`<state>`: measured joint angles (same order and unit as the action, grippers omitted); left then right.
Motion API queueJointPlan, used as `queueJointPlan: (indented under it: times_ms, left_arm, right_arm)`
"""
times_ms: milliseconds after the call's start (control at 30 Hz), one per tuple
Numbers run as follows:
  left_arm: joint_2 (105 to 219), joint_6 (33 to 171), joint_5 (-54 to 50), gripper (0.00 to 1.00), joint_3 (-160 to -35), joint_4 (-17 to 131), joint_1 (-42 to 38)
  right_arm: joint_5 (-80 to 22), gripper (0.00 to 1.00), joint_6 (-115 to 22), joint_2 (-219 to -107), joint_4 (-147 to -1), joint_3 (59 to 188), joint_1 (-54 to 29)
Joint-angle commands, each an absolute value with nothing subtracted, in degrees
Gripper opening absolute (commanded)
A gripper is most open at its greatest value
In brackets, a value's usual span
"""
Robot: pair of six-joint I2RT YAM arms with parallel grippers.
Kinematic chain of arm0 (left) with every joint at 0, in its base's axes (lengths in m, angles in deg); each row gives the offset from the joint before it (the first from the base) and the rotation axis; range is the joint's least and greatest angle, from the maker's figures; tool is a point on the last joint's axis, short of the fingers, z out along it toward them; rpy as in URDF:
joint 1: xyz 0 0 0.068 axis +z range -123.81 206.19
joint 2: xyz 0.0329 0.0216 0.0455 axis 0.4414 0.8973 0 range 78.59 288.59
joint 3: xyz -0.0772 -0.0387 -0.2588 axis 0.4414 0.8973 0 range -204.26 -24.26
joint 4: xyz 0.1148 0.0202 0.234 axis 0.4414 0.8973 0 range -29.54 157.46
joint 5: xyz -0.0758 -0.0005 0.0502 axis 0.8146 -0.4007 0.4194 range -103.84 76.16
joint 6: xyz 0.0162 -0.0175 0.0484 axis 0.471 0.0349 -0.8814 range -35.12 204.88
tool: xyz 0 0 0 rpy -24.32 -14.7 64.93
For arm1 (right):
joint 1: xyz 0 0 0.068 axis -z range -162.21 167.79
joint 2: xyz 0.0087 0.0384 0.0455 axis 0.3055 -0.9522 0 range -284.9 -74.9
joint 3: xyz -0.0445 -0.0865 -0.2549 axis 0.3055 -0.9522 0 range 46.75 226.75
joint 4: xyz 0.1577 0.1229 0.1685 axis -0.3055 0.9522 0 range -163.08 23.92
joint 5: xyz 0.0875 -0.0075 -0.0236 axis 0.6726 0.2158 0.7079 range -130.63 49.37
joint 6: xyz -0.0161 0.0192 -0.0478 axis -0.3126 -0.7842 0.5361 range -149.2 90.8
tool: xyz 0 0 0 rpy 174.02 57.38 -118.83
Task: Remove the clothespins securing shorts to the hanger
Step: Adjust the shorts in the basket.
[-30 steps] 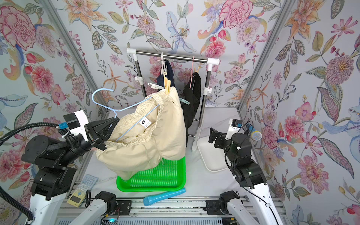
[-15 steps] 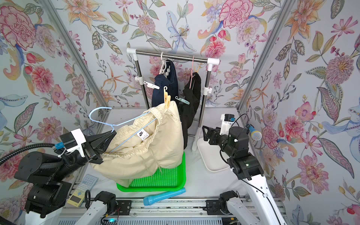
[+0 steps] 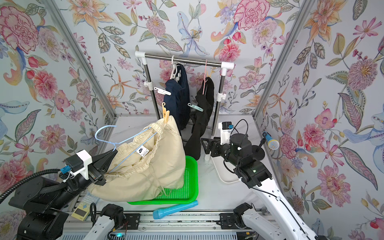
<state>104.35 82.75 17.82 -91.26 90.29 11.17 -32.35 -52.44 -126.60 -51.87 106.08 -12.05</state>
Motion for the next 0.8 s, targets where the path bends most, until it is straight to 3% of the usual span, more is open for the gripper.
queueJointPlan:
  times_ms: [0, 367, 767]
  left_arm:
    - [104.80, 80.85, 17.15, 0.00, -94.08, 89.48, 10.82]
    - [113.38, 81.56, 26.87, 0.00, -92.84, 89.46, 10.88]
    - [119.40, 85.12, 32.66, 0.00, -87.39, 82.93, 10.64]
  right_arm:
    - [-33.88, 0.81, -49.13, -127.43, -52.96, 109.98, -13.76]
    - [-40.07, 0.82, -40.58, -127.19, -47.78, 116.67, -18.86]
    - [-40.36, 0.82, -32.73, -128.49, -42.50, 122.05, -25.04]
